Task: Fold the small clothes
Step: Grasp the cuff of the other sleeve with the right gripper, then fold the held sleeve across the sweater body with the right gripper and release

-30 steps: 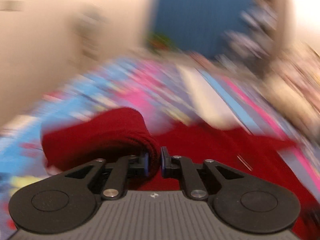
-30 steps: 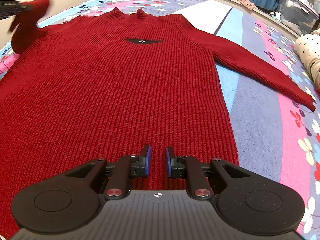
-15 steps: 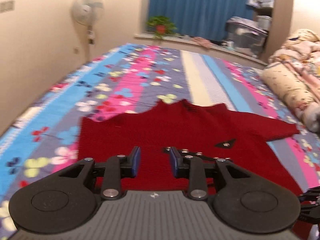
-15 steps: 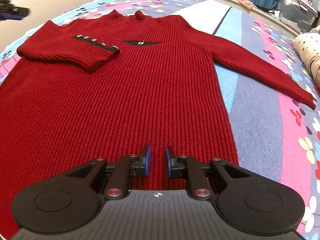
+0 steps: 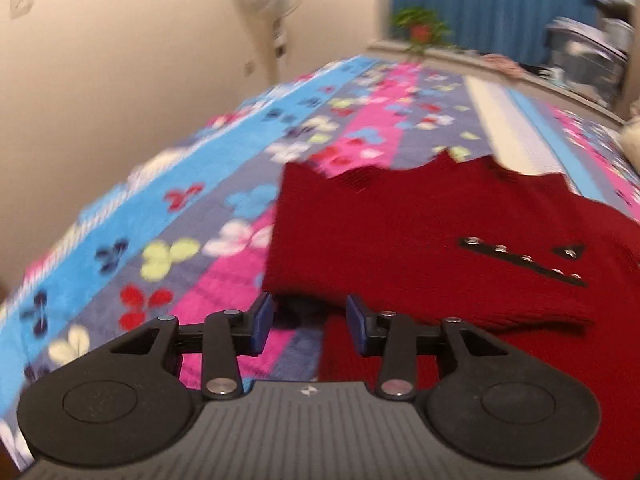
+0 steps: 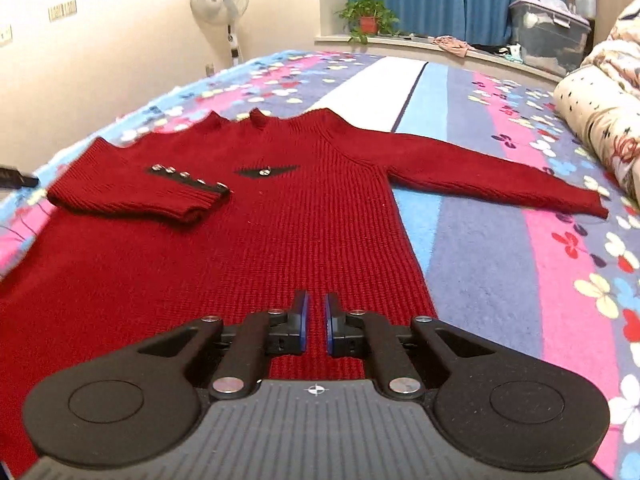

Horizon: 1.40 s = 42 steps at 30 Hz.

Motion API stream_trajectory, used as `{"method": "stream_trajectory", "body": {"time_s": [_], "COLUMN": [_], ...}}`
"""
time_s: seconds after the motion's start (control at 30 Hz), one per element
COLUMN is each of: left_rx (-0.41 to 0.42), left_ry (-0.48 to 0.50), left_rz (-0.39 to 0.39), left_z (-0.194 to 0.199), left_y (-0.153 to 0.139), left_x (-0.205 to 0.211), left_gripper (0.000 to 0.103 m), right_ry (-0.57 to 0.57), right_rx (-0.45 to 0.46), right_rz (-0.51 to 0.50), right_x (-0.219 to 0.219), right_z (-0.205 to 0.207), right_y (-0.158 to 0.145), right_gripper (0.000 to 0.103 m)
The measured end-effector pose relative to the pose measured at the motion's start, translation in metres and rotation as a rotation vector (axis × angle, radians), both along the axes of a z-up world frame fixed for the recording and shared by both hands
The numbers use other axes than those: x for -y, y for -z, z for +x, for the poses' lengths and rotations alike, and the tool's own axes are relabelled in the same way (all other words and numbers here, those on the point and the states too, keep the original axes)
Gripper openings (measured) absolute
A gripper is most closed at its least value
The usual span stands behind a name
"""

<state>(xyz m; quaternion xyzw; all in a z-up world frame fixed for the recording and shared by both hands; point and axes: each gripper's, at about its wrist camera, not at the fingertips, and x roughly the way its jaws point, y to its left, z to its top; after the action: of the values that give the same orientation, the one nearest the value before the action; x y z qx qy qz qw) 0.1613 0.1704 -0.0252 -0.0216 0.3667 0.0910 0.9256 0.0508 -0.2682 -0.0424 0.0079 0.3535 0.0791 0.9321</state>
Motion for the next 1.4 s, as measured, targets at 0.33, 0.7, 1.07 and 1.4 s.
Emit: {"method": "stream_trajectory", "body": {"time_s": [0.33, 0.7, 1.07, 1.4], "left_rx": [-0.019, -0.002, 0.0, -0.015], "left_ry": [-0.04, -0.044, -0.096, -0.067], "left_rz": [-0.157, -0.258, -0.226, -0.248], "left_z": [0.017, 0.019, 0.026, 0.049], "left_y": [-0.003, -0.005, -0.006, -0.005], "left_x": [-0.026, -0.053, -0.075, -0.066], "left_gripper": [0.045, 0.045, 0.045, 0.045], "right_ry": [0.001, 0.233, 0.233, 0.437], "right_rx": [-0.051, -0.286, -0.131, 0.158], "right_rz": [0.277, 0.618, 0.353, 0.19], "right_x": [-0.023, -0.114, -0.14, -0.048], "right_z": [0.021, 0.133, 0.197, 0.236], "right_y": [-0.021, 0.049, 0.015, -0.043], "right_gripper": [0.011, 0.038, 0.01, 0.01]}}
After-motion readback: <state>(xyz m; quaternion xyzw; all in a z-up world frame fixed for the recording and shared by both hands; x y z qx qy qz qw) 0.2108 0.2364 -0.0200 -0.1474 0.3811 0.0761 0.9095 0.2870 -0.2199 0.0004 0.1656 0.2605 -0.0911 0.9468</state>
